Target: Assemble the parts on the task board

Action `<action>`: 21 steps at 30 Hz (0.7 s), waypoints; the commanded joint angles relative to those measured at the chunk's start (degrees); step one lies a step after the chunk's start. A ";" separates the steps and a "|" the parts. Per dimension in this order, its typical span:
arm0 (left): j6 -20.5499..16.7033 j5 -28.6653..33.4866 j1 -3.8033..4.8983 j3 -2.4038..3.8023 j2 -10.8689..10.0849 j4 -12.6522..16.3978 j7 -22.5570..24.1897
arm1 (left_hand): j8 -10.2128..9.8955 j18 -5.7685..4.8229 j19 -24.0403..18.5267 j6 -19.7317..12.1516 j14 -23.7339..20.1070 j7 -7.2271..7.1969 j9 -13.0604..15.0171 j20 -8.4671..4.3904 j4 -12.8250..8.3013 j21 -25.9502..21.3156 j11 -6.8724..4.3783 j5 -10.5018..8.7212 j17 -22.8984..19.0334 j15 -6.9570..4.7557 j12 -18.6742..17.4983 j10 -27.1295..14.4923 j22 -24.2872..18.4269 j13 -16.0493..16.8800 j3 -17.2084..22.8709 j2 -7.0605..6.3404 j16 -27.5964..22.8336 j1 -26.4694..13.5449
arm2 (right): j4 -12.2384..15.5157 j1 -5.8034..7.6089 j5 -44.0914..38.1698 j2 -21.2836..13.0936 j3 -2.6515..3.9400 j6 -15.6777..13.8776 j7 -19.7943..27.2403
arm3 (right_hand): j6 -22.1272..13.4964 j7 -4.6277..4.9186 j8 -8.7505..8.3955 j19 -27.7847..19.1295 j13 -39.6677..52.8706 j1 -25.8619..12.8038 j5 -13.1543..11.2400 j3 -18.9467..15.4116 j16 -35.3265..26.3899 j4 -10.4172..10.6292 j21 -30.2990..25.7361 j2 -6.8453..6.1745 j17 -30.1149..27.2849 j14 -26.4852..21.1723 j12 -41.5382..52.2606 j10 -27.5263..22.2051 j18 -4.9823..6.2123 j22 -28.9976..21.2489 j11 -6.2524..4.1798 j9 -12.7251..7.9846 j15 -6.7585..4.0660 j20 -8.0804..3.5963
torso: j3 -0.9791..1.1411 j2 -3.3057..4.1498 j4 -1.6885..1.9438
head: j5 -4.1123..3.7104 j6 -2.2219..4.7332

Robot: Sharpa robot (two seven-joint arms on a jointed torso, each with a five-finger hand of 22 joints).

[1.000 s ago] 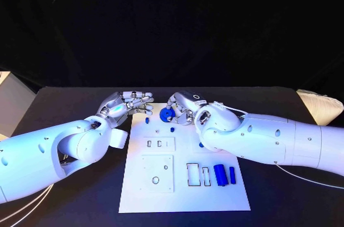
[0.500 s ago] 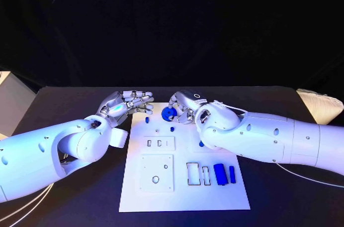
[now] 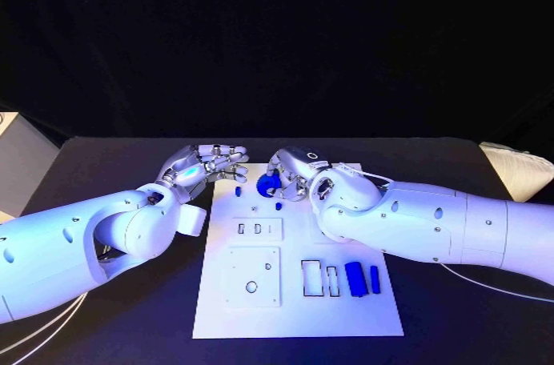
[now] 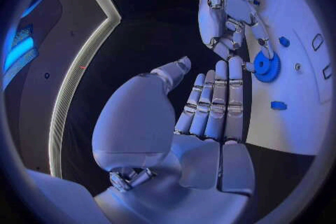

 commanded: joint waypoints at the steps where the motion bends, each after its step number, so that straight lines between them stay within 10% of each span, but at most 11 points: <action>1: 0.67 -0.24 0.07 0.05 0.05 0.19 0.21 | -0.14 0.09 -0.40 -0.18 -0.38 0.12 -0.06 -0.14 -0.19 0.19 -0.06 -0.19 0.05 0.01 -0.06 -0.28 0.05 0.00 0.04 0.22 0.18 -0.42 | -0.35 -0.29 -0.63 0.06 -0.16 0.95 -0.05 | -0.24 -0.04 -0.13 5.45 15.08 -0.67 -0.24 -0.04 0.23 0.31 0.08 0.11 15.08 6.17 0.27 6.18 -0.61 14.37 -0.04 -0.07 -0.19 -0.22 | -0.01 0.01 -0.09 | 0.02 -0.16; 21: 0.72 -0.28 0.08 0.05 -0.06 0.16 0.05 | -0.16 0.09 -0.60 -0.21 -0.43 0.15 -0.08 -0.11 -0.24 0.38 -0.04 -0.20 0.11 0.03 -0.07 -0.31 0.18 -0.01 0.08 0.18 0.25 -0.53 | -0.27 -0.37 -1.05 -0.97 -0.17 -1.19 -0.83 | -0.49 0.02 -0.32 5.34 15.08 -0.70 -0.28 0.07 0.23 0.32 -0.09 0.30 15.08 6.17 0.27 6.18 -0.56 14.19 0.00 -0.12 -0.09 -0.15 | 0.09 -0.02 -0.09 | 0.04 -0.37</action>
